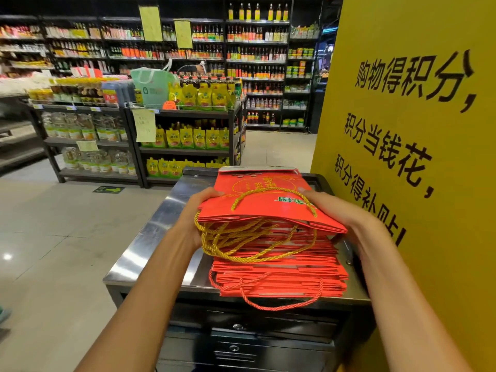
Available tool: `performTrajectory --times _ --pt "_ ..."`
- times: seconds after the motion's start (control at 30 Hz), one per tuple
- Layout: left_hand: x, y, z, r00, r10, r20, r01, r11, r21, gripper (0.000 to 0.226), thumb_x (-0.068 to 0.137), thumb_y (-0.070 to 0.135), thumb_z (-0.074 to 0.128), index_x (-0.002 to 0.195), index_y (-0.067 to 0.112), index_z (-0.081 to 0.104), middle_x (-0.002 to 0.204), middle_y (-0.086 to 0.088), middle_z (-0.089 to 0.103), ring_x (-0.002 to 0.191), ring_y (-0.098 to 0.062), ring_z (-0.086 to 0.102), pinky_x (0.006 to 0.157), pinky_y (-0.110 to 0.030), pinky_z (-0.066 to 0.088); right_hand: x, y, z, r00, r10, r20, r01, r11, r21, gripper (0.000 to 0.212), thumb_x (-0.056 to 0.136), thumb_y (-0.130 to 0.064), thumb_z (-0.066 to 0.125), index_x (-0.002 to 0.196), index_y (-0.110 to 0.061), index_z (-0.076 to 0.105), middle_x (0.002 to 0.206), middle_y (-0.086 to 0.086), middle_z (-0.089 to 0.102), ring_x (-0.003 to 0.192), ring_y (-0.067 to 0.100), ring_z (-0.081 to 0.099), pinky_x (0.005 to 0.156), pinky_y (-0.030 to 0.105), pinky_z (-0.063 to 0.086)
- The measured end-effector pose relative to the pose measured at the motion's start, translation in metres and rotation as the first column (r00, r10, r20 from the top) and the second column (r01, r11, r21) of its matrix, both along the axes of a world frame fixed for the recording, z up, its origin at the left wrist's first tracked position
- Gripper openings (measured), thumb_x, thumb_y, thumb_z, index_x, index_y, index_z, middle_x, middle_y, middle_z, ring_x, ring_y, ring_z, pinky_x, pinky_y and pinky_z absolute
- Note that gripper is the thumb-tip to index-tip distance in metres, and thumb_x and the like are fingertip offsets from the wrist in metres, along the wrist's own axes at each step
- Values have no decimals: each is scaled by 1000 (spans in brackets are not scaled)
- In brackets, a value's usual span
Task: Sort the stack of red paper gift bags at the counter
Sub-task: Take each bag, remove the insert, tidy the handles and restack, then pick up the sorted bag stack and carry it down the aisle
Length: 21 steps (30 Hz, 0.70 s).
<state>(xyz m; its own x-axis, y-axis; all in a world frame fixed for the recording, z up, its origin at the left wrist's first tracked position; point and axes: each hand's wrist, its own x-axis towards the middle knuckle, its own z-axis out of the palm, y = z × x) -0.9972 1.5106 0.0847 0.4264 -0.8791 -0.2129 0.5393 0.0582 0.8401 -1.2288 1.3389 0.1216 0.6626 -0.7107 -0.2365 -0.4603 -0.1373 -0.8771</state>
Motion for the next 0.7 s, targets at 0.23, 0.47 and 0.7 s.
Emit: performTrajectory --times 0.23,0.47,0.7 --pt "27 46 2 997 72 0 -72 997 15 31 88 24 62 111 3 63 86 -16 70 70 -30 68 75 -43 57 27 16 -9 993 12 121 -34 983 182 64 82 -75 65 103 -15 71 79 6 72 58 22 63 44 22 40" --pt "25 53 4 997 77 5 -77 997 8 47 91 30 63 131 6 58 95 -20 71 77 -34 69 79 -46 58 38 15 -18 967 8 256 -90 946 310 40 92 -52 66 107 -15 67 75 7 76 52 18 69 45 21 50" --pt "58 56 10 988 146 47 -147 989 18 24 95 26 59 106 5 62 78 -15 72 60 -28 70 57 -36 61 74 17 -26 972 -27 233 -56 937 344 46 85 -56 73 105 -14 69 76 8 77 53 19 69 52 25 55"
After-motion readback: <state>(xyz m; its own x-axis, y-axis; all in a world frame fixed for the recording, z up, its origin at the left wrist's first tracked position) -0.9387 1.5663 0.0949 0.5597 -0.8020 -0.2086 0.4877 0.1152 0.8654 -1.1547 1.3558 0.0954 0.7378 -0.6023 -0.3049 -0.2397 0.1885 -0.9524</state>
